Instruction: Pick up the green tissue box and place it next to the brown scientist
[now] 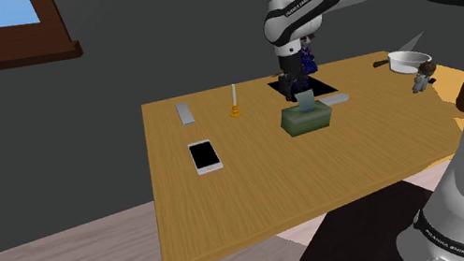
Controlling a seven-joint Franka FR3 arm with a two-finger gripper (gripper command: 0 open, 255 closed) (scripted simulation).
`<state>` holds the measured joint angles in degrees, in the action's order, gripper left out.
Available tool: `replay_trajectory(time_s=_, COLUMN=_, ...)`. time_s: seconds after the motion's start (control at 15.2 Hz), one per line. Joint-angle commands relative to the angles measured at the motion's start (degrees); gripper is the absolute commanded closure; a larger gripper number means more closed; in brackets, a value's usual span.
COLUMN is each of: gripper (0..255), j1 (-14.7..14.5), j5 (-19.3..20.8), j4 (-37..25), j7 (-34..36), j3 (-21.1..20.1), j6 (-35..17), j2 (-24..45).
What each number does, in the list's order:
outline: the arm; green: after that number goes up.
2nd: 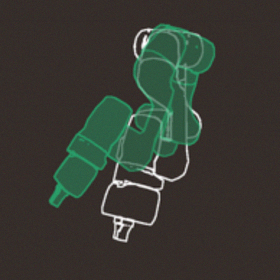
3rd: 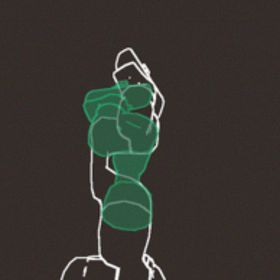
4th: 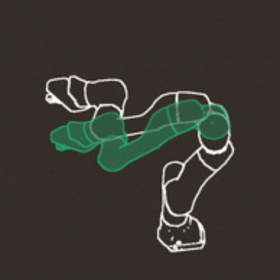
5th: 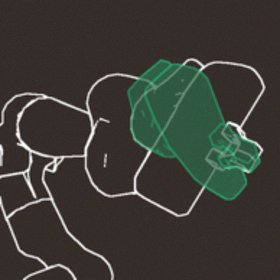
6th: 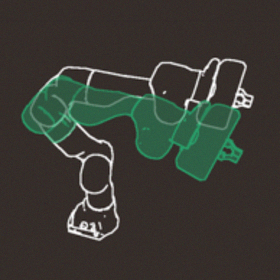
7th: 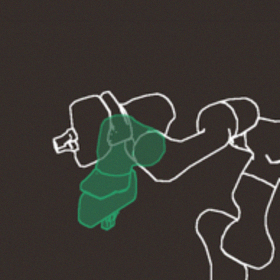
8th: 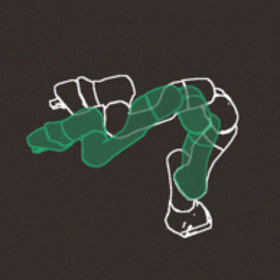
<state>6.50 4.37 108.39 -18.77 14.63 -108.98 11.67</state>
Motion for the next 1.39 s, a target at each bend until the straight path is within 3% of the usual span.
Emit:
replay_trajectory(time_s=0.0, gripper=0, j1=0.1, j5=0.0, j4=1.1, j7=0.0, j3=0.0, j6=-1.4, j2=0.3)
replay_trajectory(time_s=0.66, gripper=0, j1=0.2, j5=0.0, j4=2.7, j7=0.0, j3=0.1, j6=-3.3, j2=0.7)
replay_trajectory(time_s=0.73, gripper=255, j1=0.2, j5=0.0, j4=2.7, j7=0.0, j3=0.1, j6=-3.3, j2=0.7)
replay_trajectory(time_s=1.32, gripper=255, j1=0.2, j5=0.0, j4=2.7, j7=0.0, j3=0.1, j6=-3.4, j2=0.7)
